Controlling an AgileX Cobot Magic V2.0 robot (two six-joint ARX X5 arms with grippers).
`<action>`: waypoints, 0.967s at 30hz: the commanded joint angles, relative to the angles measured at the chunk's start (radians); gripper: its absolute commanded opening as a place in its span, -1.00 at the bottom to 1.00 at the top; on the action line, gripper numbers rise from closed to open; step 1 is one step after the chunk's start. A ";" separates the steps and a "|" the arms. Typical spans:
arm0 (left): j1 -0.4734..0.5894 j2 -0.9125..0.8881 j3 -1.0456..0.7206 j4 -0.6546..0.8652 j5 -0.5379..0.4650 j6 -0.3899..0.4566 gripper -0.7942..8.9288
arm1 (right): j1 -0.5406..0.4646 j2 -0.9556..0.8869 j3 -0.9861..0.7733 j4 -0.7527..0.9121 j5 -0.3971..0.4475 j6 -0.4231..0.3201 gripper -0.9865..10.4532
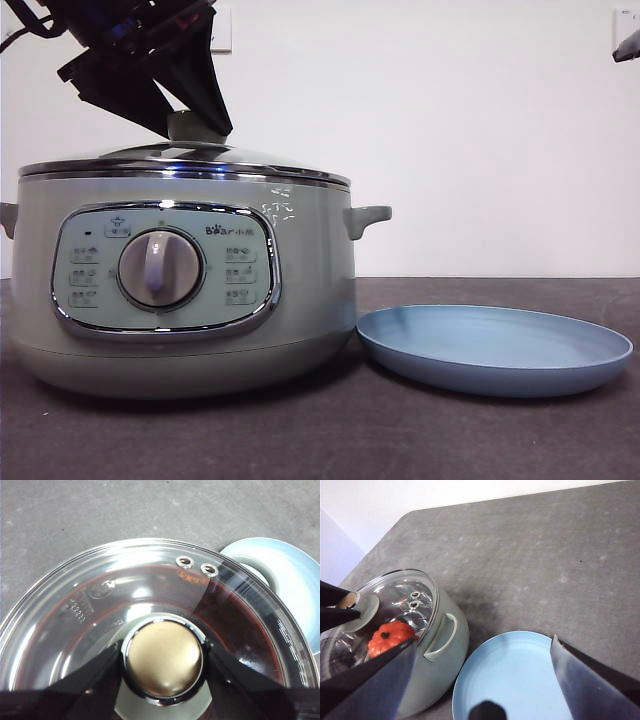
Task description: Take the pumpkin out from the steamer,put the pumpkin in the blue plate,close the lid
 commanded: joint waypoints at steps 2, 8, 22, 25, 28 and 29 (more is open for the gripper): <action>-0.004 0.000 0.002 0.041 0.011 0.017 -0.85 | 0.002 0.001 0.003 0.002 0.003 -0.008 -0.05; -0.005 -0.047 0.003 0.064 -0.004 0.015 -0.85 | 0.002 0.002 0.003 -0.044 0.003 -0.008 -0.05; -0.005 -0.339 0.003 0.061 -0.116 0.008 -0.85 | 0.095 0.034 0.013 -0.020 0.003 0.003 0.23; -0.005 -0.405 0.003 0.049 -0.166 0.008 -0.85 | 0.161 0.077 0.045 -0.020 0.004 0.000 0.23; -0.004 -0.463 0.003 0.024 -0.219 0.008 -0.85 | 0.235 0.141 0.101 -0.020 0.018 -0.010 0.23; -0.004 -0.479 0.003 0.014 -0.235 0.008 -0.85 | 0.259 0.162 0.121 -0.021 0.032 -0.014 0.23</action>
